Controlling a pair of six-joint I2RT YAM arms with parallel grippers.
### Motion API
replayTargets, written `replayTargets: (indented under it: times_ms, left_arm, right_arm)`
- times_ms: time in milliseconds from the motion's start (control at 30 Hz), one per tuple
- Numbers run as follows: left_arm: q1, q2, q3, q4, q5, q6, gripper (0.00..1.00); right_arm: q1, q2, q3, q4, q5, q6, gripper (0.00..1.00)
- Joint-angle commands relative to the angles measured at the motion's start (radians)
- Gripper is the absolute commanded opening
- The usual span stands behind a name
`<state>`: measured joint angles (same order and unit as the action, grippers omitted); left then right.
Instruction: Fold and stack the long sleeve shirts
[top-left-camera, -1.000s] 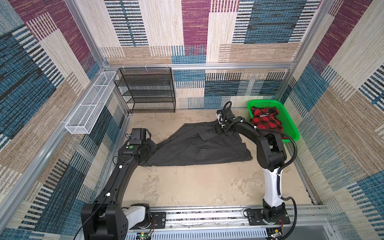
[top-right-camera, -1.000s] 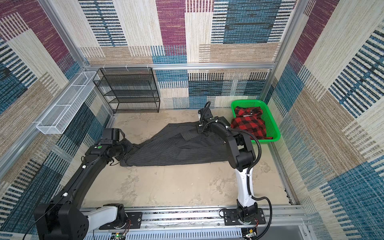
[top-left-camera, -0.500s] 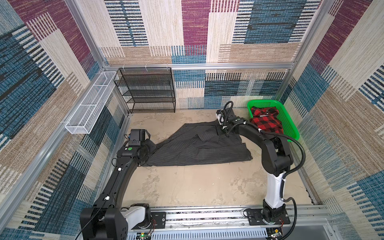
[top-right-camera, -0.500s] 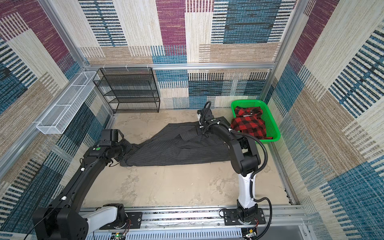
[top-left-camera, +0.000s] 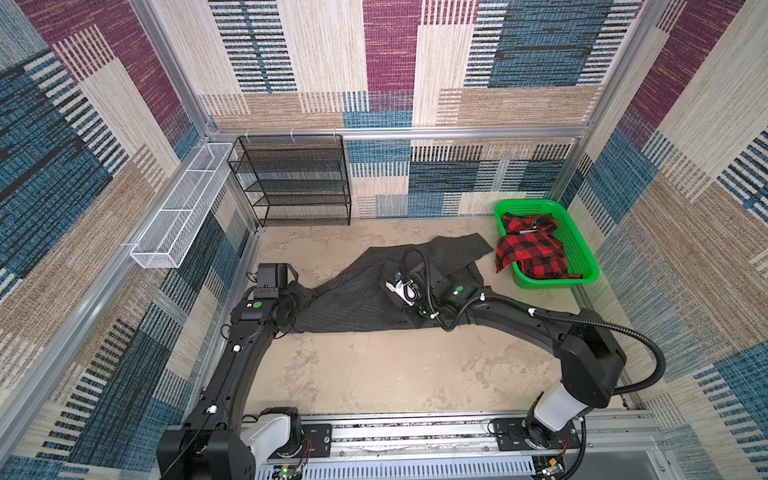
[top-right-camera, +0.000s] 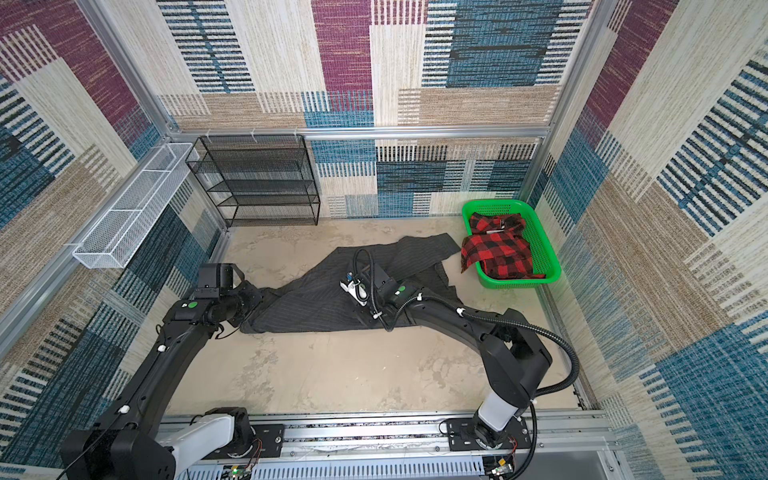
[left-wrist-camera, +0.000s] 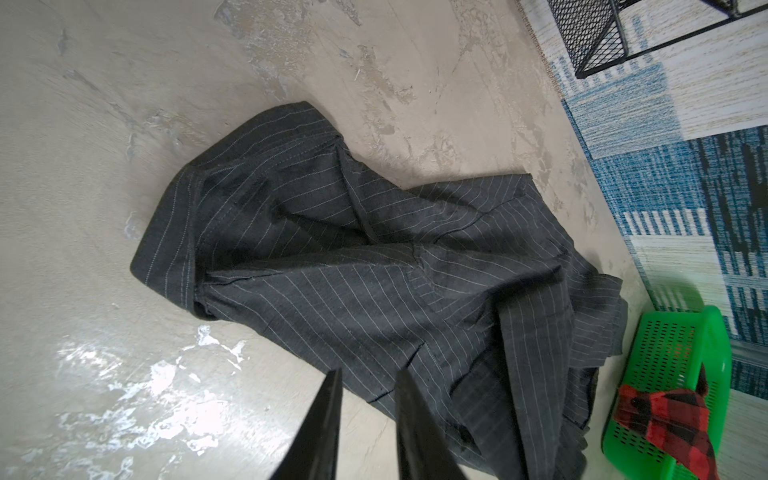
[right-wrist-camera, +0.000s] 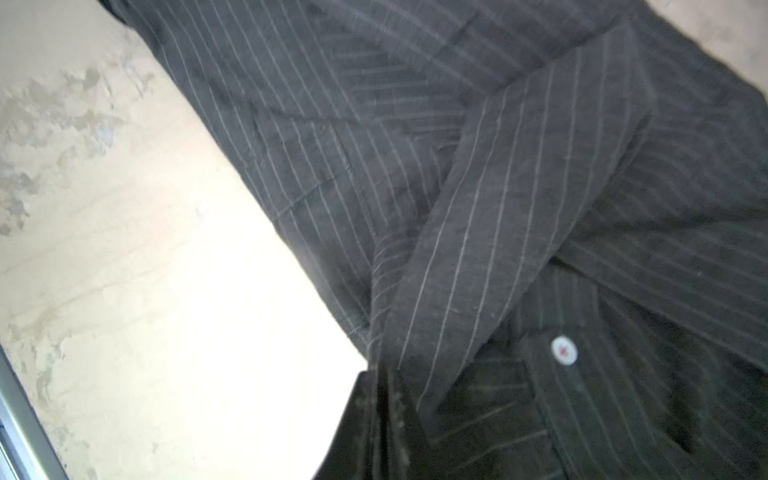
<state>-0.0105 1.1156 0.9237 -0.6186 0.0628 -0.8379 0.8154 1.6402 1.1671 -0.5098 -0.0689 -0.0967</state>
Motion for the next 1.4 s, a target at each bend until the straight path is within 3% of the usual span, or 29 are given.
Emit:
replayTargets:
  times_ms: [0, 167, 367, 533, 1033, 1367]
  left_arm:
    - [0.004, 0.001, -0.005, -0.005, 0.018, 0.02, 0.27]
    - [0.004, 0.035, -0.009, 0.023, 0.054, 0.02, 0.27]
    - [0.004, 0.092, -0.004, 0.054, 0.094, 0.023, 0.26]
    - [0.003, 0.113, 0.008, 0.06, 0.106, 0.035, 0.26]
    - [0.003, 0.113, -0.005, 0.058, 0.102, 0.036, 0.25]
    - [0.002, 0.101, -0.005, 0.04, 0.081, 0.032, 0.25]
  right_arm:
    - [0.013, -0.013, -0.043, -0.048, -0.013, 0.081, 0.32]
    - [-0.011, -0.093, -0.065, -0.016, 0.034, 0.206, 0.52]
    - [-0.145, -0.132, -0.029, -0.046, 0.056, 0.464, 0.45]
    - [-0.235, -0.08, -0.047, -0.043, 0.038, 0.558, 0.4]
    - [-0.322, 0.122, -0.114, 0.123, -0.076, 0.613, 0.42]
    - [-0.337, 0.158, -0.114, 0.228, -0.129, 0.613, 0.43]
